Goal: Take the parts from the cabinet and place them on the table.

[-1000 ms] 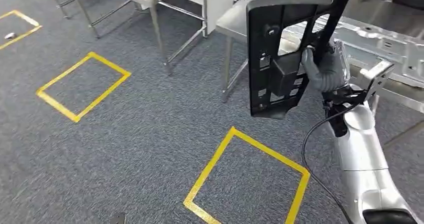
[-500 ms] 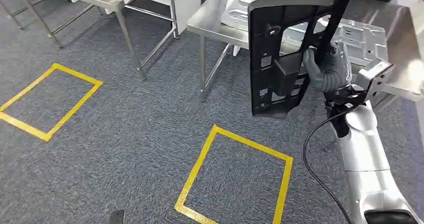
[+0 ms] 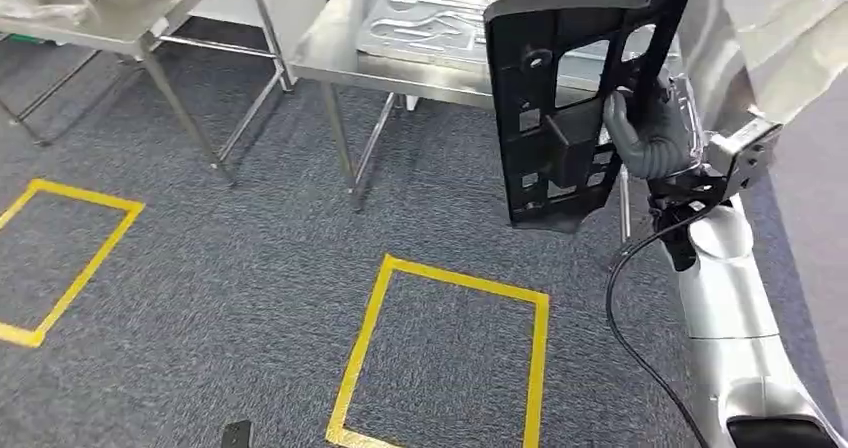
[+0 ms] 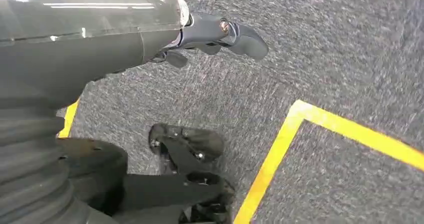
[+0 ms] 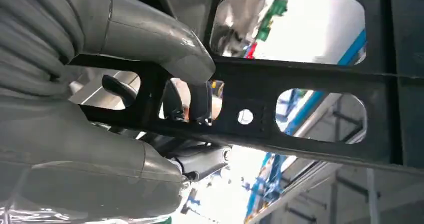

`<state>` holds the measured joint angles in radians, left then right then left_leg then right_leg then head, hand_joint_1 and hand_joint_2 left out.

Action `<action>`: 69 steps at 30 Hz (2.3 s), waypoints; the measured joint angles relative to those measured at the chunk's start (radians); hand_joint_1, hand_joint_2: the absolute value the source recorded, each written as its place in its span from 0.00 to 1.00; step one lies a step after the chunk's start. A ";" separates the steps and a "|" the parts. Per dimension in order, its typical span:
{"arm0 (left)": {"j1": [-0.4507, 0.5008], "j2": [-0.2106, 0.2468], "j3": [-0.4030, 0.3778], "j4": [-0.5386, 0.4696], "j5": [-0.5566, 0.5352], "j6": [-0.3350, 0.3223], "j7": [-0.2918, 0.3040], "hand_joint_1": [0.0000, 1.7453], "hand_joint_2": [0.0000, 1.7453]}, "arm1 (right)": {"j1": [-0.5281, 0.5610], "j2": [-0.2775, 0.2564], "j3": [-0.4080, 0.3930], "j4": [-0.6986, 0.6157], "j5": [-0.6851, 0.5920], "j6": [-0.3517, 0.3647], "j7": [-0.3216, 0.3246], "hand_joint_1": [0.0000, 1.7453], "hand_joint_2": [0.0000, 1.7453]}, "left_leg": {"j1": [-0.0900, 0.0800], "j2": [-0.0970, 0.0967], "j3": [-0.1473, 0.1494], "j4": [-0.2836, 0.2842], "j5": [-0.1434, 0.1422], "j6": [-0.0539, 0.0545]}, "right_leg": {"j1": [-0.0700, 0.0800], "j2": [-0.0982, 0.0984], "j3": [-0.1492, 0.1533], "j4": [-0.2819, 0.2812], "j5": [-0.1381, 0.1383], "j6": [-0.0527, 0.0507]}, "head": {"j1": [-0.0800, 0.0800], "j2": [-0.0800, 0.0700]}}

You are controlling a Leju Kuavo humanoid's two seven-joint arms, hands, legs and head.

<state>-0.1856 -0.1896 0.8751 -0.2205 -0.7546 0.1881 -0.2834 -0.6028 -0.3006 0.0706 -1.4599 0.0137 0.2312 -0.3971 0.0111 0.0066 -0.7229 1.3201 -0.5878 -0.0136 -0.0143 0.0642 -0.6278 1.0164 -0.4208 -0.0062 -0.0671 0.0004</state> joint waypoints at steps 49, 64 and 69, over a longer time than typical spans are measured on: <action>0.004 -0.002 0.000 0.000 0.035 -0.032 -0.052 0.00 1.00 | -0.158 -0.037 0.156 0.148 0.891 -0.410 0.221 1.00 1.00 | -0.008 -0.004 0.130 -0.300 0.138 0.052 | -0.010 -0.074 -0.016 0.025 0.022 0.059 | 0.002 0.000; 0.002 -0.001 0.001 0.000 0.057 -0.042 -0.057 0.00 1.00 | -0.331 0.031 0.323 0.404 1.189 -0.455 0.285 1.00 1.00 | -0.009 -0.001 0.058 -0.226 0.171 0.024 | 0.003 -0.054 0.019 0.005 -0.019 0.003 | 0.002 0.000; 0.002 0.000 0.002 0.000 0.067 -0.042 -0.060 0.00 1.00 | -0.363 0.044 0.342 0.460 1.212 -0.466 0.291 1.00 1.00 | -0.015 -0.007 0.090 -0.291 0.165 0.042 | 0.009 -0.051 0.022 0.001 -0.025 0.027 | 0.002 0.000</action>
<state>-0.1833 -0.1892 0.8766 -0.2205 -0.6878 0.1465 -0.3437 -0.9659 -0.2571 0.4128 -0.9994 1.2257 -0.2350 -0.1060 -0.0037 0.0000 -0.6326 1.0291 -0.4228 0.0283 -0.0057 0.0131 -0.6063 1.0177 -0.4457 0.0213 -0.0648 0.0004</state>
